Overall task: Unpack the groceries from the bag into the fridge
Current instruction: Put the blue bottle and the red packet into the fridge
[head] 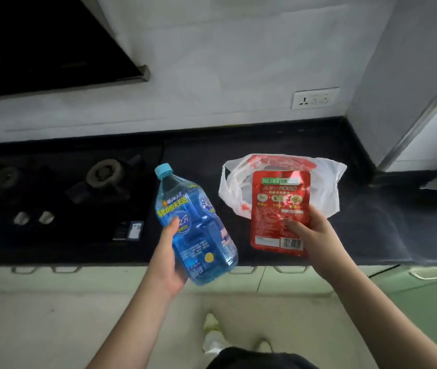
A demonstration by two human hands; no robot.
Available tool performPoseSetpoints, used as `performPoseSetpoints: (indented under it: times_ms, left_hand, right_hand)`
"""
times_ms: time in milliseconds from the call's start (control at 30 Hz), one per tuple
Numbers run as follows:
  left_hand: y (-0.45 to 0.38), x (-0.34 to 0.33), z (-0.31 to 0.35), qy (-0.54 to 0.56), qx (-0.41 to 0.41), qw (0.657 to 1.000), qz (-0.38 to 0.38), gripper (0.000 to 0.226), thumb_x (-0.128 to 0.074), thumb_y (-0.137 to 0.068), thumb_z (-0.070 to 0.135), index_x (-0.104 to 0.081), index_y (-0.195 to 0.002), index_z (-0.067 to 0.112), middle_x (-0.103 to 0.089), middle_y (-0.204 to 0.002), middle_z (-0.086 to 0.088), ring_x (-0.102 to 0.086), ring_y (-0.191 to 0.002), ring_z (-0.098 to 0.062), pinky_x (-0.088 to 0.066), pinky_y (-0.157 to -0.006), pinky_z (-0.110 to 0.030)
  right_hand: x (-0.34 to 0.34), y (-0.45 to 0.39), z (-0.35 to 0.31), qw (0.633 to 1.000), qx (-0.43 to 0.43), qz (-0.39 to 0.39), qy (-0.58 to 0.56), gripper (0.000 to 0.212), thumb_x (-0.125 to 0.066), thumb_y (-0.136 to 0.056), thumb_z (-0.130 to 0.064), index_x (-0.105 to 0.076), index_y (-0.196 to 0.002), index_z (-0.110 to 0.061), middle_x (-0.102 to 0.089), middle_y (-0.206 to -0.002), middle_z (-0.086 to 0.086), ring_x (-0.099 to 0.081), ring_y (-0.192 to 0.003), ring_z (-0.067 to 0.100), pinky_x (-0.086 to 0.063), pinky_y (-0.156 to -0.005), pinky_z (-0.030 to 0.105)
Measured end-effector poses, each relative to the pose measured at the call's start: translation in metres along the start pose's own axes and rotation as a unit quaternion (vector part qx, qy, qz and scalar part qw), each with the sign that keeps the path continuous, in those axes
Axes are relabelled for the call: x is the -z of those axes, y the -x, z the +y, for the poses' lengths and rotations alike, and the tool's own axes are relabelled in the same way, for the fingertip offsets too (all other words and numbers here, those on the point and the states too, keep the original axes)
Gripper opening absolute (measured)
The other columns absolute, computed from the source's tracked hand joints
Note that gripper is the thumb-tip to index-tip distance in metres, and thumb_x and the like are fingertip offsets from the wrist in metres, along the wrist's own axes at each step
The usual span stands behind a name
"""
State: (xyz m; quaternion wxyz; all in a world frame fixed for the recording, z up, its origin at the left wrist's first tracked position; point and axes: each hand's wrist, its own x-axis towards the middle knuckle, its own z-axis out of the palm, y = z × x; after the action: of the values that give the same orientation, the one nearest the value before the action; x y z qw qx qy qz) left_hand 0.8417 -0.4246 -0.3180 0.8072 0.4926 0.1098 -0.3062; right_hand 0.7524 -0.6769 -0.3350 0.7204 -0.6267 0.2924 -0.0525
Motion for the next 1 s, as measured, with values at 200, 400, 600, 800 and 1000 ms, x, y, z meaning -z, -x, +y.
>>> performPoseSetpoints:
  times_ms: [200, 400, 600, 800, 1000]
  left_hand:
    - [0.051, 0.052, 0.011, -0.043, -0.123, 0.991, 0.034, 0.067, -0.086, -0.059, 0.027, -0.061, -0.118, 0.009, -0.071, -0.108, -0.014, -0.069, -0.098, -0.031, -0.058, -0.075, -0.04]
    - [0.116, 0.106, 0.027, -0.146, -0.266, 0.936, 0.177, 0.075, -0.087, -0.058, 0.015, -0.054, -0.125, 0.008, -0.068, -0.116, -0.017, -0.068, -0.105, -0.035, -0.058, -0.078, -0.041]
    - [0.202, 0.17, 0.026, -0.193, -0.321, 0.864, 0.337, 0.077, -0.092, -0.05, 0.029, -0.055, -0.117, 0.025, -0.071, -0.112, -0.001, -0.07, -0.101, -0.024, -0.058, -0.083, -0.051]
    - [0.297, 0.238, 0.026, -0.173, -0.339, 0.818, 0.43, 0.079, -0.092, -0.048, 0.031, -0.055, -0.118, 0.027, -0.071, -0.112, 0.004, -0.07, -0.102, -0.019, -0.058, -0.084, -0.048]
    - [0.382, 0.294, 0.011, -0.142, -0.347, 0.777, 0.505, 0.076, -0.092, -0.05, 0.031, -0.057, -0.117, 0.027, -0.071, -0.112, 0.003, -0.07, -0.102, -0.02, -0.057, -0.085, -0.052]
  right_hand:
    - [-0.053, 0.005, -0.004, 0.995, -0.005, -0.097, 0.019, 0.027, -0.062, -0.091, -0.026, -0.058, -0.117, -0.028, -0.072, -0.107, -0.001, -0.071, -0.094, 0.023, -0.055, -0.086, 0.051]
    - [-0.13, 0.026, -0.012, 0.971, 0.044, -0.206, 0.118, 0.027, -0.059, -0.091, -0.033, -0.057, -0.118, -0.031, -0.072, -0.107, -0.007, -0.072, -0.089, 0.013, -0.057, -0.082, 0.042]
    - [-0.222, 0.069, 0.0, 0.933, 0.065, -0.291, 0.201, 0.032, -0.06, -0.089, -0.039, -0.057, -0.119, -0.03, -0.072, -0.105, -0.008, -0.072, -0.087, 0.012, -0.057, -0.083, 0.044]
    - [-0.322, 0.143, 0.022, 0.892, 0.09, -0.383, 0.222, 0.023, -0.065, -0.088, -0.034, -0.059, -0.11, -0.035, -0.072, -0.1, -0.011, -0.072, -0.083, 0.009, -0.059, -0.076, 0.037]
    - [-0.395, 0.214, 0.053, 0.85, 0.108, -0.447, 0.255, 0.031, -0.066, -0.087, -0.034, -0.058, -0.117, -0.033, -0.07, -0.105, -0.012, -0.071, -0.086, 0.009, -0.058, -0.074, 0.032]
